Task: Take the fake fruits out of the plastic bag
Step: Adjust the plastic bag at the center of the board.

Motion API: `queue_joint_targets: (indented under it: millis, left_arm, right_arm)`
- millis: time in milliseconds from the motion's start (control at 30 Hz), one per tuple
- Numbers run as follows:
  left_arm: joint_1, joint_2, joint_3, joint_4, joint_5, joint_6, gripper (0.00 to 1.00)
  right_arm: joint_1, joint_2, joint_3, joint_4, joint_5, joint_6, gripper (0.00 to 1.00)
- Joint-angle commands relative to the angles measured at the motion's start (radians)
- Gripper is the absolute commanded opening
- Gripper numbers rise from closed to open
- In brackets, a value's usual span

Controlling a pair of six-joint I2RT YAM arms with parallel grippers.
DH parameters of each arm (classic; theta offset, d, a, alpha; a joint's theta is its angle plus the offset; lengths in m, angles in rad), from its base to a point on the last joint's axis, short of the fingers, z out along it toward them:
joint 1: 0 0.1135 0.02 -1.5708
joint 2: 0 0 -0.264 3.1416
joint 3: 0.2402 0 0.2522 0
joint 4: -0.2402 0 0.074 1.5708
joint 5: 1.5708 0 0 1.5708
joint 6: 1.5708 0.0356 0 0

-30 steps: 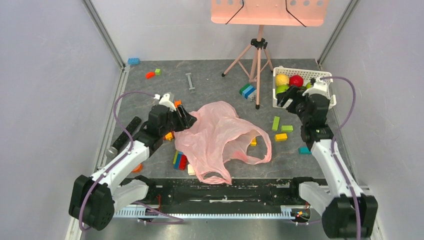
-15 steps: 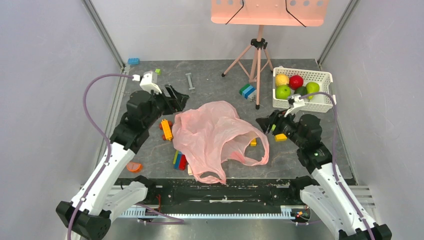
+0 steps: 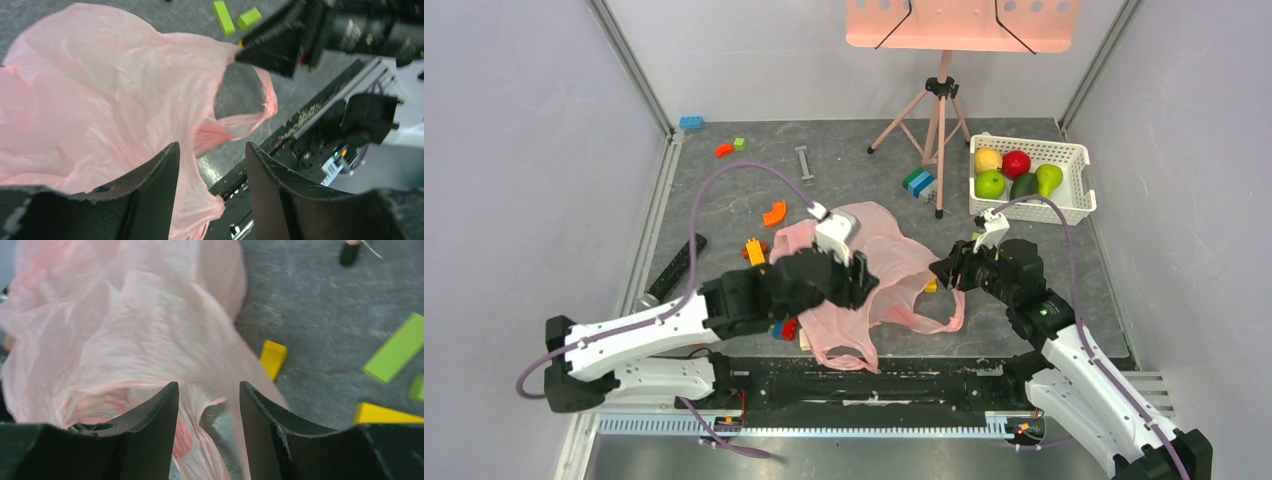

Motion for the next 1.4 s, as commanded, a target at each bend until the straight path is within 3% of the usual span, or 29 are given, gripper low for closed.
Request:
queue_joint_targets:
  millis: [0,200,367,600,800,1033,1167,1367]
  left_arm:
    - [-0.215,0.062,0.041,0.025,-0.314,-0.045,0.56]
    - [-0.365,0.243,0.039,0.162,-0.343,-0.12,0.48]
    - [-0.39,0.384,0.031,0.263,-0.375,-0.166,0.38]
    - [-0.358,0.508,0.029,0.302,-0.449,-0.182,0.3]
    - [-0.216,0.528,-0.019,0.334,-0.338,-0.172,0.29]
    - [-0.121,0.501,-0.047,0.289,-0.329,-0.103,0.29]
    - [-0.069,0.462,-0.055,0.261,-0.332,-0.065,0.29]
    - [-0.001,0.394,-0.045,0.236,-0.35,0.0,0.29]
  right_arm:
    - [0.005,-0.002,-0.006,-0.054,0.192,0.034,0.5]
    - [0.005,-0.026,-0.029,-0.059,0.222,0.079,0.48]
    - [0.005,-0.057,-0.028,-0.083,0.221,0.059,0.51]
    - [0.005,-0.042,-0.033,-0.123,0.143,0.011,0.58]
    - [0.005,-0.009,-0.077,-0.111,0.129,0.005,0.57]
    - [0.005,0.002,-0.094,-0.073,0.092,0.004,0.4]
    - [0.006,-0.028,-0.081,-0.052,0.064,0.015,0.25]
    - [0.005,-0.077,-0.024,-0.015,-0.031,0.024,0.16]
